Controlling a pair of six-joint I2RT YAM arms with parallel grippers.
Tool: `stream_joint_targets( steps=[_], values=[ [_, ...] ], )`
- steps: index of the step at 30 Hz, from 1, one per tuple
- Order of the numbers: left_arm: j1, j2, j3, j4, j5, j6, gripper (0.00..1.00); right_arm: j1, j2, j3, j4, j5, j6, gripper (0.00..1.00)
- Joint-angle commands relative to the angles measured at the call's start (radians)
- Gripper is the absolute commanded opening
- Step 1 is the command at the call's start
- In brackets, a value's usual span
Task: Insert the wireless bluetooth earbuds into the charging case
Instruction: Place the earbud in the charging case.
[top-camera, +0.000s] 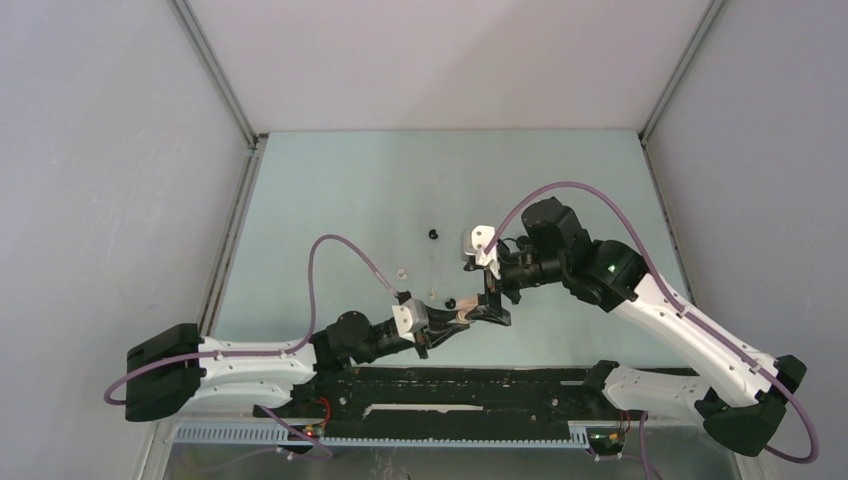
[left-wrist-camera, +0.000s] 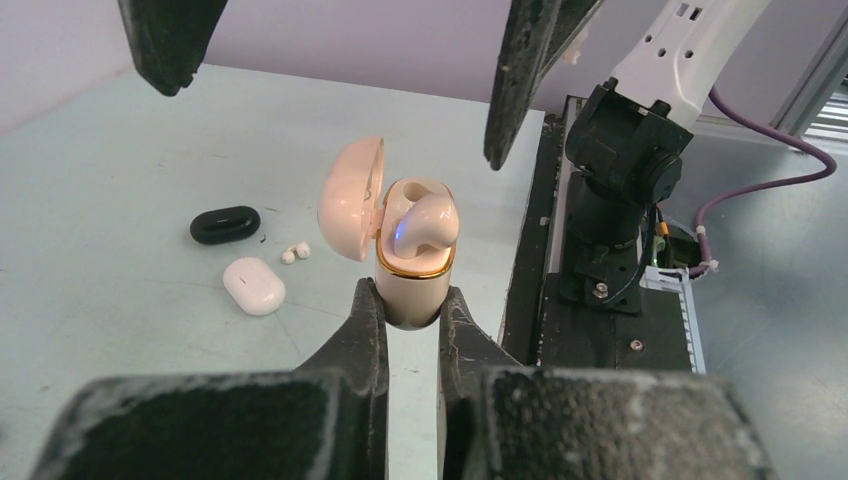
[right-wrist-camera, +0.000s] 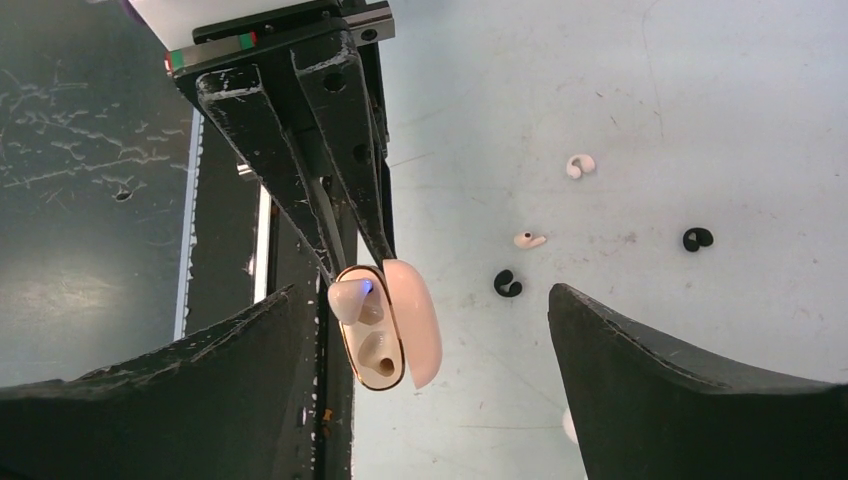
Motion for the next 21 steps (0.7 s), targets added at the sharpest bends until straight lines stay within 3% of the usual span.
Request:
stream_joint_targets(
  steps=[1,21],
  values=[
    [-0.008,-0.024,0.039,0.029,0.019,0.047,0.0,0.01,0.012,0.01,0.008,0.016,-0.024,0.93],
    [-0.011,-0.034,0.034,0.036,0.032,0.051,0.0,0.002,0.016,-0.038,0.031,0.117,-0.04,0.94]
  ],
)
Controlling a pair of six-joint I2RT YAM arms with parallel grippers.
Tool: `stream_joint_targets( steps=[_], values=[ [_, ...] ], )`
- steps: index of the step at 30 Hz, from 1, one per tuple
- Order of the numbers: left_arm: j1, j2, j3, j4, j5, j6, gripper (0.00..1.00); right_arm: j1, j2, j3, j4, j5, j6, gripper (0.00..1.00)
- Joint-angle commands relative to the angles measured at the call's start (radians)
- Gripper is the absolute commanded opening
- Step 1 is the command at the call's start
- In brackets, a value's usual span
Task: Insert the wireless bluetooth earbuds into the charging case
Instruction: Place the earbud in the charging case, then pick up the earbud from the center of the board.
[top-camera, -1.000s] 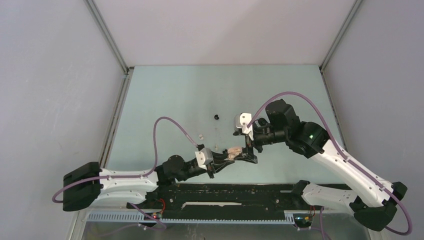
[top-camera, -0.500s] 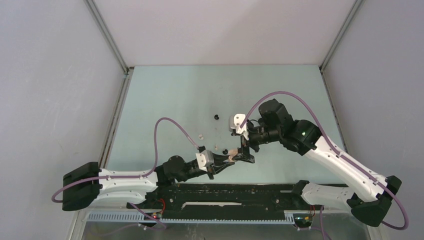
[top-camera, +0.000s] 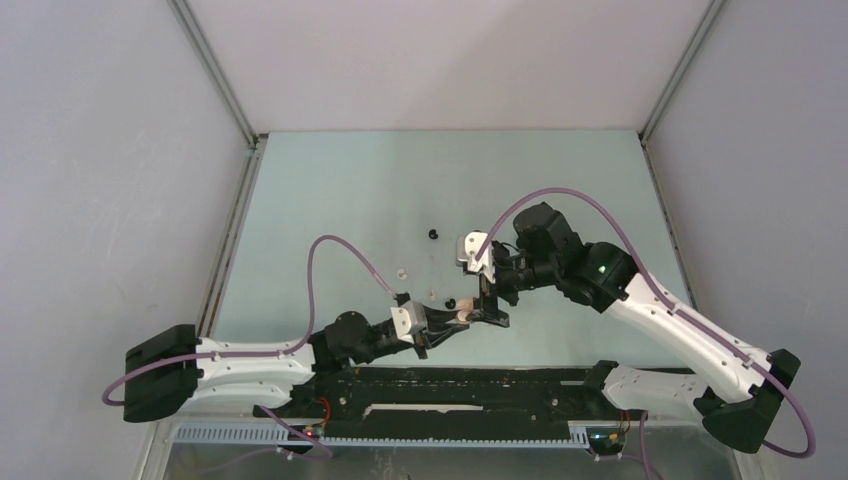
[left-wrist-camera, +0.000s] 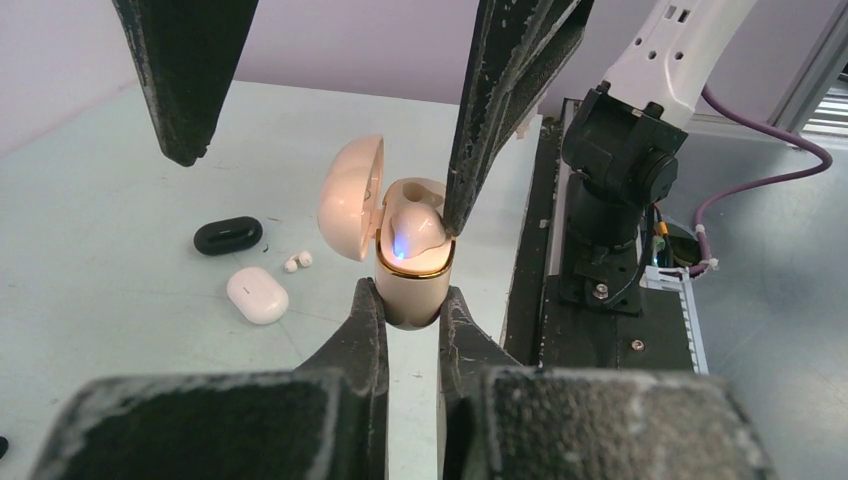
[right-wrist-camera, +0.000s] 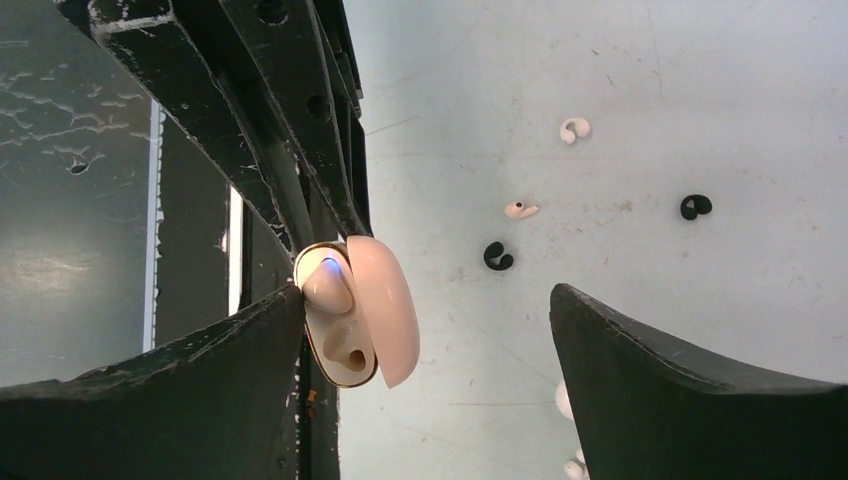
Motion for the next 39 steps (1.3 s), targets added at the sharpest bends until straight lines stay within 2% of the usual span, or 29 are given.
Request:
stream_joint_targets(
  steps=[1,7,14,18,23,28,30,31,34,36,39],
  values=[
    [-0.007,-0.02,0.033,0.039,0.016,0.025,0.0,-0.013,-0.004,-0.001,0.032,0.046,-0.005,0.94],
    [-0.007,-0.019,0.032,0.038,0.014,0.025,0.0,-0.017,-0.02,-0.001,0.006,0.013,-0.016,0.94],
    [-0.007,-0.039,0.008,0.038,-0.018,0.009,0.0,-0.055,-0.108,0.089,-0.091,-0.235,-0.047,0.97],
    [-0.007,-0.053,-0.006,0.033,-0.049,0.006,0.0,-0.168,-0.127,0.119,-0.129,-0.279,-0.012,0.98],
    [-0.007,-0.08,-0.006,-0.026,-0.133,-0.043,0.0,-0.391,-0.08,0.088,-0.162,-0.383,0.014,0.94],
    [-0.008,-0.204,-0.016,-0.181,-0.317,-0.085,0.0,-0.515,0.011,0.075,-0.144,-0.357,0.039,0.85],
    [-0.007,-0.269,-0.024,-0.256,-0.38,-0.1,0.0,-0.536,0.05,0.06,-0.127,-0.32,0.039,0.74],
    [-0.007,-0.299,-0.029,-0.291,-0.408,-0.11,0.0,-0.536,0.068,0.046,-0.114,-0.318,0.02,0.63],
    [-0.005,-0.391,-0.051,-0.379,-0.488,-0.139,0.0,-0.506,0.108,-0.041,-0.009,-0.309,-0.018,0.45],
    [-0.007,-0.457,-0.058,-0.45,-0.518,-0.162,0.0,-0.457,0.124,-0.113,0.102,-0.276,-0.03,0.41],
    [-0.007,-0.553,-0.063,-0.526,-0.552,-0.197,0.0,-0.368,0.167,-0.199,0.29,-0.121,0.012,0.38]
  ],
)
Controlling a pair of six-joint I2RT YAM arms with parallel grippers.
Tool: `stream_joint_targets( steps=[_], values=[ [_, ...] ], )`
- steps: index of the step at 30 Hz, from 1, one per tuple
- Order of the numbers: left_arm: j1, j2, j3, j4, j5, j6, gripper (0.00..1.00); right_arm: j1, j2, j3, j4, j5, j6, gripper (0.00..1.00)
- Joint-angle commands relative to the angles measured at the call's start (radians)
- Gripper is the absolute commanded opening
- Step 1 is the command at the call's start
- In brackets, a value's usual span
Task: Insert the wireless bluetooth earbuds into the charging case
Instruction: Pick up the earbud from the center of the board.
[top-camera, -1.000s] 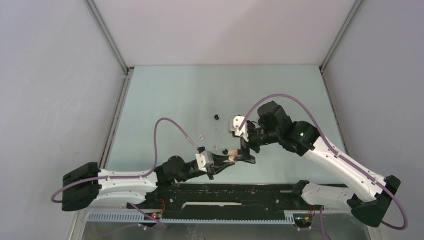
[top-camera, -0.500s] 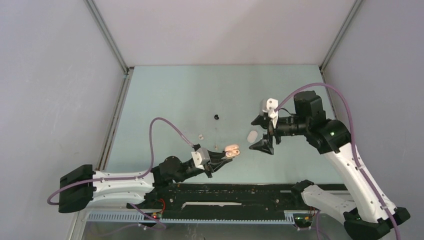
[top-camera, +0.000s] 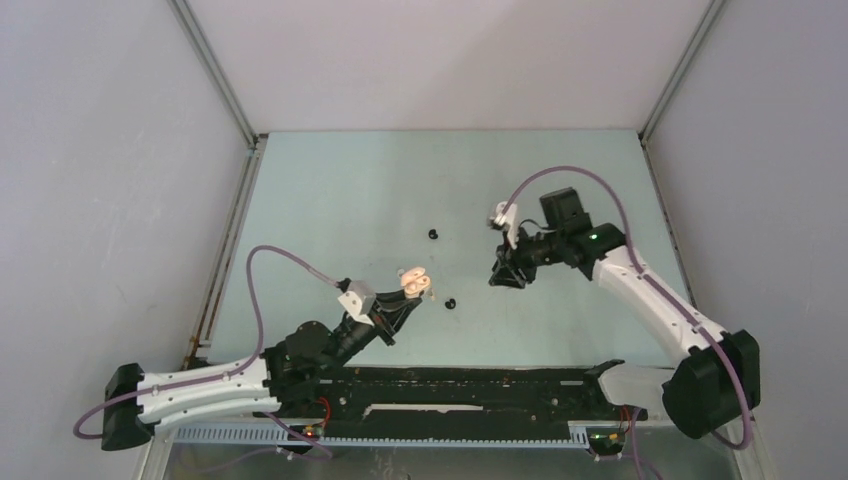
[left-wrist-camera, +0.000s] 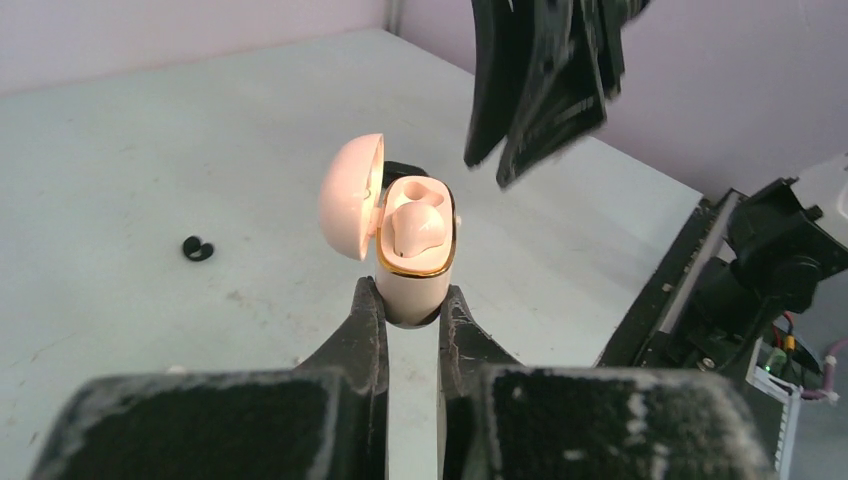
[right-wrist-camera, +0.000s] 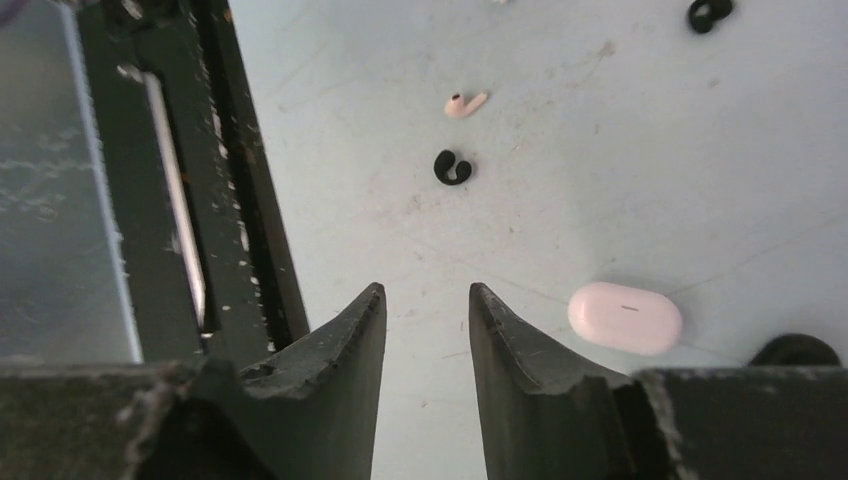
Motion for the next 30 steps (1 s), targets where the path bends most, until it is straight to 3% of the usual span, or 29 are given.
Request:
stream_joint_targets(
  steps=[1,4,8,18,30],
  values=[
    [-0.003,-0.122,-0.003,-0.152,-0.119,-0.073,0.0,0.115,0.062,-0.084,0.303,0.171,0.038,0.38],
    [-0.003,-0.185,-0.001,-0.209,-0.132,-0.089,0.0,0.17,0.153,-0.084,0.421,0.234,0.133,0.37],
    [-0.003,-0.237,0.001,-0.255,-0.109,-0.07,0.0,0.256,0.283,-0.039,0.483,0.308,0.117,0.38],
    [-0.003,-0.267,0.058,-0.355,-0.015,-0.006,0.0,0.284,0.624,0.214,0.446,0.264,0.131,0.38],
    [-0.008,-0.268,0.091,-0.39,0.049,-0.011,0.0,0.381,0.821,0.403,0.326,0.354,0.107,0.45]
  ],
)
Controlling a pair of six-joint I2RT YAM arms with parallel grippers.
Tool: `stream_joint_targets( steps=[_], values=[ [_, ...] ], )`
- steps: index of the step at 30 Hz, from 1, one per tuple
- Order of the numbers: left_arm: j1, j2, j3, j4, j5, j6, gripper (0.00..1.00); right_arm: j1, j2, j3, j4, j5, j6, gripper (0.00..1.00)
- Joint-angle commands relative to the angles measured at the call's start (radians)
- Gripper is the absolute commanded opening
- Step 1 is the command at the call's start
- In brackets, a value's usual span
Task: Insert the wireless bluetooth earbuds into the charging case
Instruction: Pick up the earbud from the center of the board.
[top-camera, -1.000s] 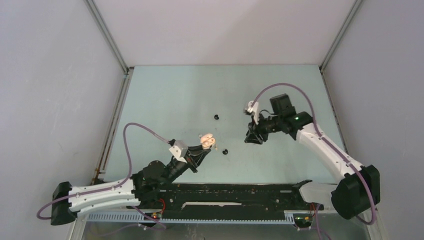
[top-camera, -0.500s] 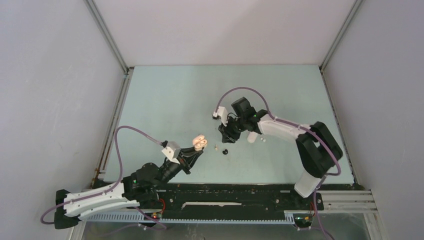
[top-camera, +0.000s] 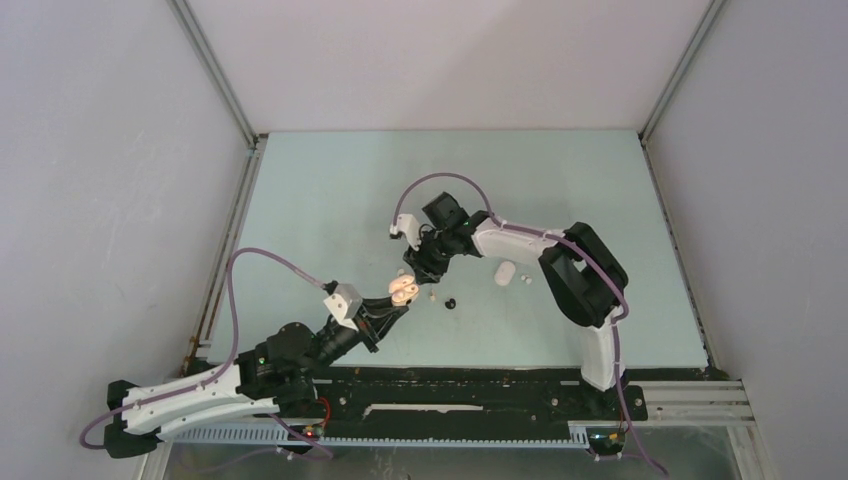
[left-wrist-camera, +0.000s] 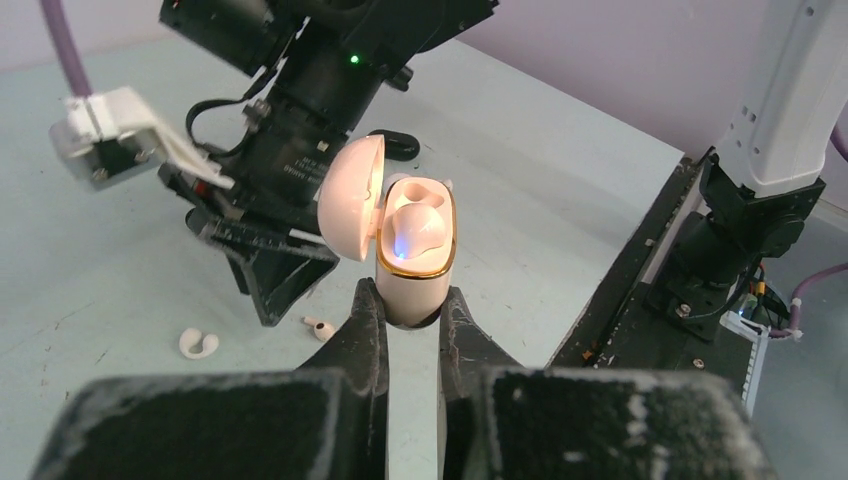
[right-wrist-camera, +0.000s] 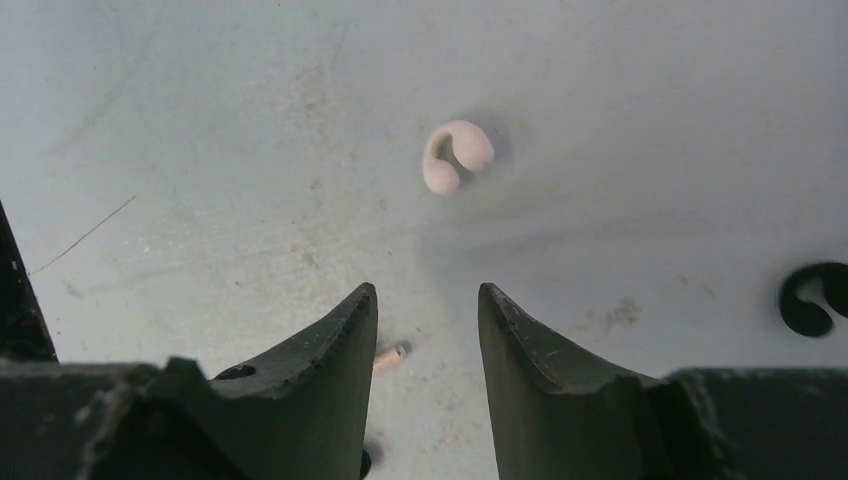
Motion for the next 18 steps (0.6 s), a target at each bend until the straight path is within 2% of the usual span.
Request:
stream_joint_targets(
  steps=[1,11,18],
  values=[
    [-0.006,-0.002,0.029,0.021,0.027,0.016,0.0,0.018,0.057,0.079,-0.054,0.053,-0.009,0.45],
    [-0.006,0.004,0.025,0.032,0.033,0.027,0.0,0.015,0.052,0.056,-0.156,0.092,-0.078,0.46],
    [-0.006,0.008,0.024,0.034,0.039,0.028,0.0,0.026,-0.007,-0.033,-0.183,0.132,-0.116,0.48]
  ],
)
